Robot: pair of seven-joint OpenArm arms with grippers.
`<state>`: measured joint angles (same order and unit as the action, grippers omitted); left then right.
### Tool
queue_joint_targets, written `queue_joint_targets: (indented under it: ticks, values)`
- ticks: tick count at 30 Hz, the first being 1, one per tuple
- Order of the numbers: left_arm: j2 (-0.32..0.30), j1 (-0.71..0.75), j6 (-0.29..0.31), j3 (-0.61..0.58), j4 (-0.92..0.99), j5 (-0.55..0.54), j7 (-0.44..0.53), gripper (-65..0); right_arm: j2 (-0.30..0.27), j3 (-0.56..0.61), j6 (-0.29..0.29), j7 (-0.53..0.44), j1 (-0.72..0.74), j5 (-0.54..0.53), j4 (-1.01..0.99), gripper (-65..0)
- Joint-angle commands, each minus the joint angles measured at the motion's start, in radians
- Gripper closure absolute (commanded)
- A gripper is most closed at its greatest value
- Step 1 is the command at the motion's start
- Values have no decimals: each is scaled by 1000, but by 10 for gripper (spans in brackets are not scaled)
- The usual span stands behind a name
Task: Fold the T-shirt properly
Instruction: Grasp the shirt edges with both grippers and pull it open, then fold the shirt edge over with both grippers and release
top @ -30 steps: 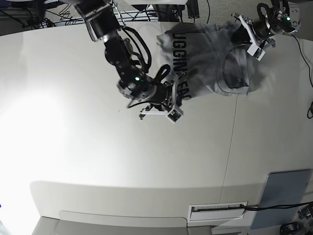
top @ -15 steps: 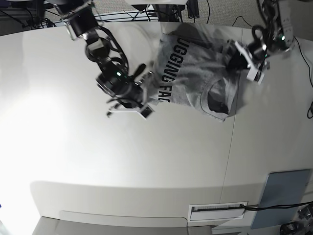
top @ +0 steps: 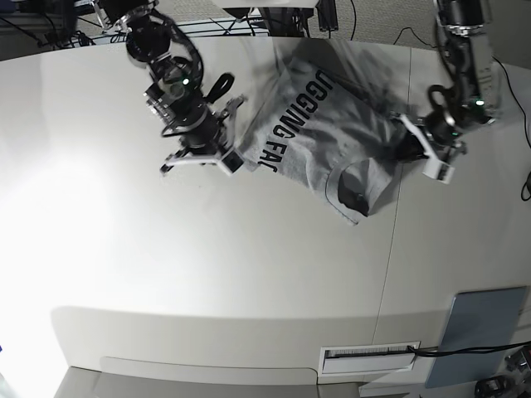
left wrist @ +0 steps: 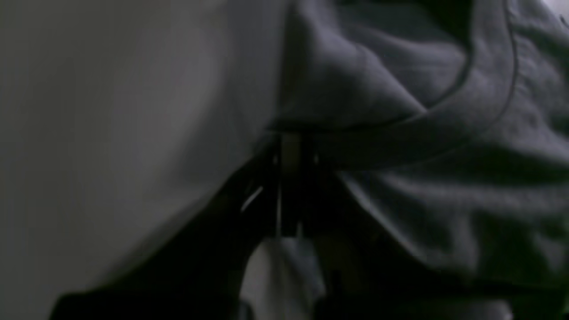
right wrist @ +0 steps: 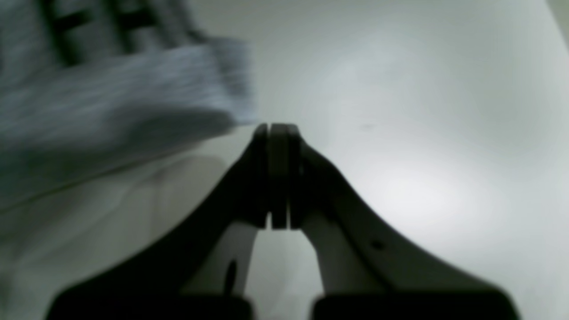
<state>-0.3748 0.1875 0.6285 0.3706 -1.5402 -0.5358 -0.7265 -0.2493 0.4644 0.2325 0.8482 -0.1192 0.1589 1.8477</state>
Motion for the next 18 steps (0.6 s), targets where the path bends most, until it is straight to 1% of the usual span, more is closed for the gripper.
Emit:
queue_joint_targets:
  ticks: [1,2,3,5,7,9,11,14,16,17,18]
  values:
    - [-20,2,8,25,-42,-58,-7,0,-3,-21,-6,-35,14,6,18,0]
    - [-27,17,8,47,-62,-96,-41,0,0,-37,-6,-39,24,-2,15,0]
    - [-32,37,21,65,-80,-129,-69,0,6,-49,-5,-39,38,-19,8,0]
    - [-39,93,64,91,-109,-177,-100,0,21,-61,-3,-41,71,-51,-18,0]
    - [-38,157,70,99,-126,-206,-103,0,46,-59,0,-43,109,-63,-69,0]
    - [-37,221,70,98,-127,-229,-92,0,84,-58,14,-50,141,-84,-136,0]
    - [-35,281,70,98,-127,-227,-37,0,118,-58,38,-55,165,-92,-192,0]
    - [-35,351,70,97,-127,-224,93,0,156,-58,60,-51,171,-91,-219,0]
    - [-32,367,70,85,-125,-186,174,0,169,-56,82,-35,166,-92,-219,0]
    - [-29,366,66,76,-123,-160,197,0,171,-50,85,-23,164,-91,-219,0]
    - [-24,360,36,64,-119,-132,220,0,172,-42,86,-11,160,-91,-219,0]
